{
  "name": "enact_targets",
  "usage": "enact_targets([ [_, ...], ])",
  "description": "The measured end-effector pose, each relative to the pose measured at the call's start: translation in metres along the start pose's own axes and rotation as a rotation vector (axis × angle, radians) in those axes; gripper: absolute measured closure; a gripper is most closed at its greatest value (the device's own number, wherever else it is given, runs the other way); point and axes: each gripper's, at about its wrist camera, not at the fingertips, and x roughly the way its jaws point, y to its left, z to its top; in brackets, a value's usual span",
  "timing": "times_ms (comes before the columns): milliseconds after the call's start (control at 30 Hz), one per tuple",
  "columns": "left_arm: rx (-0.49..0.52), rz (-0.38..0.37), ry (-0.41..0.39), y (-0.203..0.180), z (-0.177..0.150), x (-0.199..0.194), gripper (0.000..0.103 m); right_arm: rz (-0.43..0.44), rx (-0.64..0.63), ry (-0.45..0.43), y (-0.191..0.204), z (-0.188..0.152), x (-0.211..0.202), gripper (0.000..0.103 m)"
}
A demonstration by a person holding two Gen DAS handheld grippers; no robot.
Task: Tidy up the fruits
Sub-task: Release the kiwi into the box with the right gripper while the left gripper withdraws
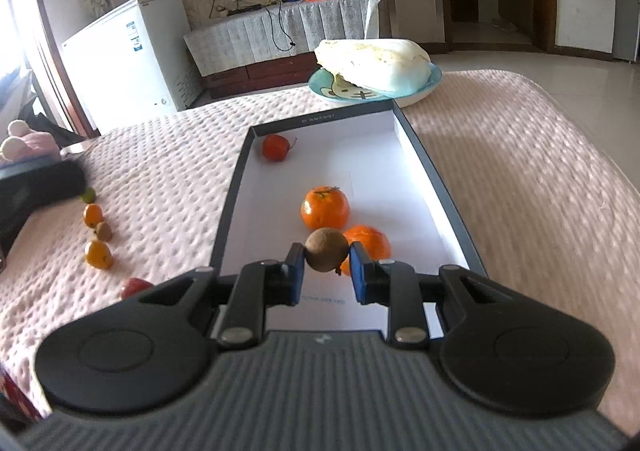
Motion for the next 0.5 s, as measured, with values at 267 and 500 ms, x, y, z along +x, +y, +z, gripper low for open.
enact_targets([
  [267,-0.059,0.051,0.047,0.036,-0.037,-0.03,0.045,-0.021,0.011,-0.015,0.01,0.0,0.004,0.076],
  [500,-0.13,0.092,0.117,0.06,-0.075,-0.013,0.045,-0.043,0.023,-0.007,0.009,-0.003,0.008,0.076],
])
